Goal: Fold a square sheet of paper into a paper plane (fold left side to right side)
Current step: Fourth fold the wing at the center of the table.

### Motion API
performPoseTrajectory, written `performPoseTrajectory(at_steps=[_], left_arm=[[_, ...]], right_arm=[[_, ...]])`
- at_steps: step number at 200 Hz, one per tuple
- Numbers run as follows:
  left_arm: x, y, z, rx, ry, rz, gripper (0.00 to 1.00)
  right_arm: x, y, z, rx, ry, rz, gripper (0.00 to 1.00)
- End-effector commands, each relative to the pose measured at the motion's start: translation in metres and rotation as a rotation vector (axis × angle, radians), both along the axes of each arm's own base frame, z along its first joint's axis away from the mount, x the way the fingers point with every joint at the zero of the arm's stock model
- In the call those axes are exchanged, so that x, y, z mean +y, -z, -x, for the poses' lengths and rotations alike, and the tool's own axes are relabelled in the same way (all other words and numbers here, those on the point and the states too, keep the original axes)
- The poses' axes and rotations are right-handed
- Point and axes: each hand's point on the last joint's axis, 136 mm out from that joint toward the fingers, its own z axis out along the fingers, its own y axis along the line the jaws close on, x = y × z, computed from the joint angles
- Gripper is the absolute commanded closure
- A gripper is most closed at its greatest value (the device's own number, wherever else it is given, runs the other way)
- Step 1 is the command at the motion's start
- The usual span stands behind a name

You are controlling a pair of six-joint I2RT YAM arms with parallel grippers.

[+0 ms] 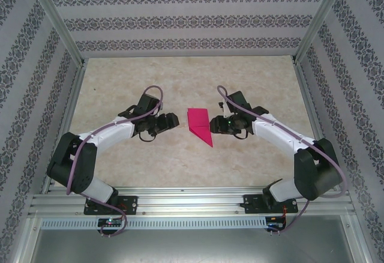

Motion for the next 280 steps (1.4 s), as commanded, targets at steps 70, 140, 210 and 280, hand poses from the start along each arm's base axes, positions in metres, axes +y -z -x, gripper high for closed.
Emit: performPoseTrajectory(at_steps=[70,140,210,280], left_arm=[[-0.019,-0.014,-0.002,-0.047,0.008,0.056,0.24],[-0.05,-0.009,-0.009,-0.027,0.06,0.126,0.24],[-0.075,0.001,-0.016,-0.007,0.095,0.133,0.25],[-0.09,0.008,-0.019,0.014,0.121,0.129,0.26]], right_arm=[[-0.008,-0.028,-0.021,-0.095,0.004,-0.067,0.47],[0.022,-0.009,-0.034,-0.038,-0.072,-0.152,0.44],[0.039,0.023,-0.041,0.035,-0.122,-0.127,0.56],[0.034,0.037,-0.038,0.061,-0.121,-0.085,0.71]])
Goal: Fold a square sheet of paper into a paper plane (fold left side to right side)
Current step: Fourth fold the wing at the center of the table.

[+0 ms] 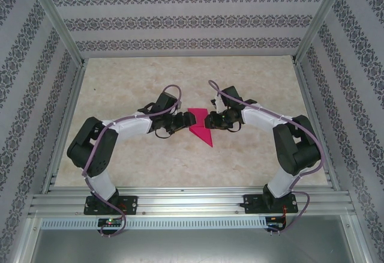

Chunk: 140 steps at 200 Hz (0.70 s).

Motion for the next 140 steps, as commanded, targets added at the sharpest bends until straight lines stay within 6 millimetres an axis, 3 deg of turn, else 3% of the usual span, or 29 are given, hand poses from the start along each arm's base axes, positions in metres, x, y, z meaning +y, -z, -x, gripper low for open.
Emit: performPoseTrajectory(at_steps=[1,140], left_arm=[[-0.015,-0.006,-0.004,-0.014,0.019,0.027,0.26],[-0.037,0.016,-0.008,0.032,0.052,0.009,0.37]], right_arm=[[0.004,-0.001,-0.005,-0.022,-0.025,0.004,0.71],[-0.002,0.007,-0.011,-0.011,0.003,0.033,0.72]])
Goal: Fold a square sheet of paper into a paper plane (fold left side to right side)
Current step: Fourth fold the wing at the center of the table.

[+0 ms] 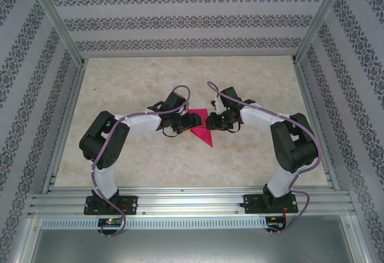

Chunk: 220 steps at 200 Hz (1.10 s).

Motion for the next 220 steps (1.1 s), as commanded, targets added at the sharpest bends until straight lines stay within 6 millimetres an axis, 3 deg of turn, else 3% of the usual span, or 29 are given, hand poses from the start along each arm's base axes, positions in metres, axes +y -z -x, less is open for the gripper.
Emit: performPoseTrajectory(at_steps=[1,60,110,139,176,197,220], left_arm=[[-0.01,0.0,-0.002,0.006,0.01,0.016,0.37],[-0.01,0.007,-0.003,0.018,0.003,0.008,0.38],[-0.011,0.007,-0.003,0.02,-0.002,0.02,0.51],[-0.011,0.006,-0.003,0.017,-0.002,0.02,0.56],[-0.011,0.006,-0.003,0.017,0.0,0.014,0.65],[-0.009,0.007,-0.003,0.016,-0.004,0.003,0.69],[-0.007,0.008,-0.003,0.017,-0.008,-0.003,0.72]], right_arm=[[0.001,-0.003,-0.011,-0.024,0.005,0.002,0.72],[0.0,-0.006,-0.023,-0.04,0.021,0.002,0.71],[-0.011,-0.035,-0.027,-0.104,0.055,-0.007,0.56],[-0.015,-0.047,-0.01,-0.105,0.056,-0.041,0.56],[-0.001,-0.054,0.024,-0.096,0.011,-0.128,0.61],[0.012,-0.046,0.04,-0.092,-0.025,-0.122,0.61],[0.019,-0.03,0.044,-0.102,-0.039,-0.069,0.62]])
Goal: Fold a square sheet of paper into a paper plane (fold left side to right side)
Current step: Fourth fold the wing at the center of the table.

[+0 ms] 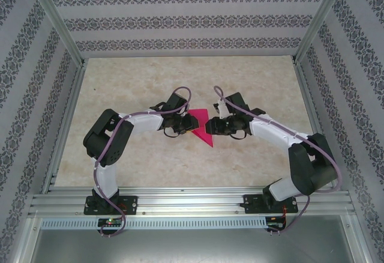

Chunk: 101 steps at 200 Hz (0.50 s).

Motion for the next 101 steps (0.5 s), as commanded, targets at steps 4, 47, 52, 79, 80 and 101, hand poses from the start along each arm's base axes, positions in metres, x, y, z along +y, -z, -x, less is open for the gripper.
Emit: performPoseTrajectory(at_steps=[4,47,52,79,80,101], left_arm=[[-0.007,-0.006,-0.003,-0.025,0.008,0.008,0.73],[-0.005,-0.007,-0.003,-0.027,-0.006,0.002,0.76],[-0.005,-0.008,-0.004,-0.027,-0.007,0.004,0.77],[-0.006,-0.01,-0.006,-0.029,-0.015,0.012,0.79],[-0.006,-0.01,-0.005,-0.027,-0.014,0.012,0.79],[-0.006,-0.012,-0.006,-0.03,-0.022,0.015,0.8]], right_arm=[[0.011,0.011,0.0,-0.03,-0.004,0.026,0.62],[0.013,0.027,-0.012,-0.094,-0.01,0.127,0.62],[0.014,0.028,-0.012,-0.1,-0.017,0.134,0.62],[0.013,0.035,-0.012,-0.118,-0.038,0.186,0.62],[0.013,0.036,-0.012,-0.12,-0.038,0.187,0.62],[0.012,0.039,-0.011,-0.134,-0.046,0.207,0.62]])
